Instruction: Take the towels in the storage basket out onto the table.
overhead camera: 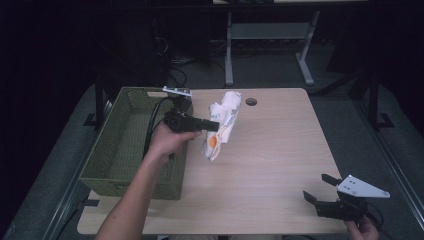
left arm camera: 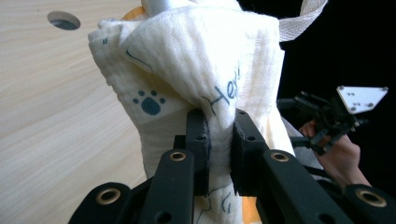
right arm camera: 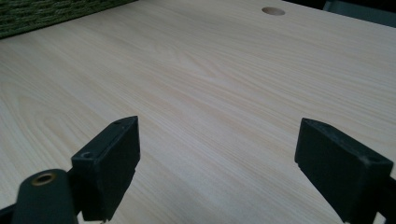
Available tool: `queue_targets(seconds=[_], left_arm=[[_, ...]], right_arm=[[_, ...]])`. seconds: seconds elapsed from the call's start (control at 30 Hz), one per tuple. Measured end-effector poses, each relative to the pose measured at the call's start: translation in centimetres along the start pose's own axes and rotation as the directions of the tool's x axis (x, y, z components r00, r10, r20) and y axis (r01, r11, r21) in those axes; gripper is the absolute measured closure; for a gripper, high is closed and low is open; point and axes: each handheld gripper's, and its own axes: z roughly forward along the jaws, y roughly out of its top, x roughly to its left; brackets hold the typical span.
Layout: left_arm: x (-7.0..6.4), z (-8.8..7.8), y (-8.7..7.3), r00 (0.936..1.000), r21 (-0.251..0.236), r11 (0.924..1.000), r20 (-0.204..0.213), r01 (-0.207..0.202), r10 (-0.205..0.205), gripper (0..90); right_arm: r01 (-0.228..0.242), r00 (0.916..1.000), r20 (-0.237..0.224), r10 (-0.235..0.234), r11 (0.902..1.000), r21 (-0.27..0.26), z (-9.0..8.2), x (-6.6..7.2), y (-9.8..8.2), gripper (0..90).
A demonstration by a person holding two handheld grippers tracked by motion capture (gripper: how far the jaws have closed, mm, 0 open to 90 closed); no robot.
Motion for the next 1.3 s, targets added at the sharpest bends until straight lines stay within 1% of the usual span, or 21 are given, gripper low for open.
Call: queue_targets(seconds=[0.13, 0.17, 0.27, 0.37, 0.4, 0.43, 0.47, 0.5, 0.53, 0.57, 0.63, 0.67, 0.7, 0.73, 0.77, 0.8, 0.87, 0.97, 1.03, 1.23, 1.3], left_arm=[[0.0, 1.1, 0.1, 1.0000, 0.011, 0.9999, 0.005, -0.002, 0.002, 79.9], [0.0, 1.1, 0.1, 1.0000, 0.011, 0.9999, 0.005, -0.002, 0.002, 79.9], [-0.1, 2.0, 0.2, 0.9999, 0.002, 0.9999, 0.010, 0.010, -0.010, 79.9], [-0.3, 2.6, 0.4, 0.9998, 0.003, 1.0000, 0.020, 0.006, -0.006, 79.9], [-0.3, 3.2, 0.4, 0.9998, 0.015, 0.9999, 0.021, 0.007, -0.007, 80.0], [-0.3, 3.2, 0.4, 0.9998, 0.015, 0.9999, 0.021, 0.007, -0.007, 79.9], [-0.2, 3.8, 0.3, 0.9998, 0.024, 0.9997, 0.018, 0.006, -0.006, 79.9], [-0.2, 3.8, 0.3, 0.9998, 0.024, 0.9997, 0.018, 0.006, -0.006, 79.9], [-0.1, 4.6, 0.2, 0.9997, 0.030, 0.9995, 0.024, 0.008, -0.009, 79.9], [-0.1, 5.0, 0.2, 0.9997, 0.031, 0.9995, 0.022, 0.010, -0.010, 79.9], [-0.1, 5.3, 0.2, 0.9997, 0.034, 0.9994, 0.022, 0.011, -0.011, 79.9], [-0.1, 5.9, 0.1, 0.9994, 0.031, 0.9993, 0.027, 0.018, -0.019, 79.9], [-0.1, 5.9, 0.1, 0.9994, 0.031, 0.9993, 0.027, 0.018, -0.019, 79.7], [-0.1, 6.6, 0.0, 0.9995, 0.047, 0.9987, 0.022, 0.022, -0.023, 79.7], [-0.1, 6.6, 0.0, 0.9995, 0.047, 0.9987, 0.022, 0.022, -0.023, 79.7], [-0.1, 7.0, -0.1, 0.9996, 0.056, 0.9982, 0.015, 0.022, -0.023, 79.7], [0.1, 7.8, -0.4, 0.9991, 0.055, 0.9978, 0.019, 0.036, -0.037, 79.7], [0.4, 8.7, -0.8, 0.9979, 0.080, 0.9953, 0.030, 0.054, -0.057, 79.7], [0.4, 9.2, -1.0, 0.9984, 0.095, 0.9943, 0.022, 0.049, -0.051, 79.5], [0.2, 10.2, -1.2, 0.9978, 0.091, 0.9945, 0.037, 0.052, -0.056, 79.5], [0.3, 10.8, -1.4, 0.9964, 0.091, 0.9935, 0.045, 0.068, -0.072, 79.3]], right_arm=[[0.007, 1.0000, -0.002, -0.007, 1.0000, 0.007, 0.1, -0.1, 0.0, 13.8], [0.007, 1.0000, -0.002, -0.007, 1.0000, 0.007, 0.1, -0.1, 0.0, 13.8], [0.004, 1.0000, -0.005, -0.004, 1.0000, 0.007, 0.1, -0.2, 0.0, 13.8], [0.009, 0.9999, -0.006, -0.009, 0.9999, 0.007, 0.1, -0.2, 0.0, 13.8], [0.016, 0.9999, -0.006, -0.016, 0.9999, 0.007, 0.1, -0.3, 0.0, 13.8], [0.017, 0.9998, -0.007, -0.017, 0.9998, 0.007, 0.1, -0.3, 0.1, 13.8], [0.016, 0.9998, -0.007, -0.016, 0.9998, 0.008, 0.1, -0.3, 0.0, 13.9], [0.016, 0.9998, -0.007, -0.016, 0.9998, 0.008, 0.1, -0.3, 0.0, 13.9], [0.015, 0.9999, -0.007, -0.015, 0.9999, 0.009, 0.2, -0.3, 0.0, 13.8], [0.013, 0.9999, -0.008, -0.013, 0.9999, 0.008, 0.2, -0.3, 0.0, 13.8], [0.013, 0.9999, -0.011, -0.013, 0.9999, 0.003, 0.1, -0.3, 0.1, 13.8], [0.014, 0.9998, -0.011, -0.014, 0.9999, 0.001, 0.1, -0.3, 0.1, 13.8], [0.014, 0.9998, -0.011, -0.014, 0.9999, 0.001, 0.1, -0.3, 0.1, 13.8], [0.018, 0.9998, -0.011, -0.018, 0.9998, 0.001, 0.1, -0.3, 0.1, 13.9], [0.018, 0.9998, -0.011, -0.018, 0.9998, 0.001, 0.1, -0.3, 0.1, 13.9], [0.019, 0.9997, -0.012, -0.019, 0.9998, 0.001, 0.2, -0.3, 0.1, 13.8], [0.019, 0.9997, -0.015, -0.019, 0.9998, 0.006, 0.2, -0.3, 0.1, 13.9], [0.024, 0.9996, -0.015, -0.024, 0.9997, 0.004, 0.3, -0.4, 0.2, 13.8], [0.018, 0.9997, -0.019, -0.018, 0.9998, 0.000, 0.2, -0.4, 0.1, 13.9], [0.018, 0.9996, -0.021, -0.018, 0.9998, 0.000, 0.3, -0.3, 0.3, 13.8], [0.028, 0.9994, -0.019, -0.028, 0.9996, 0.003, 0.5, -0.2, 0.2, 13.8]])
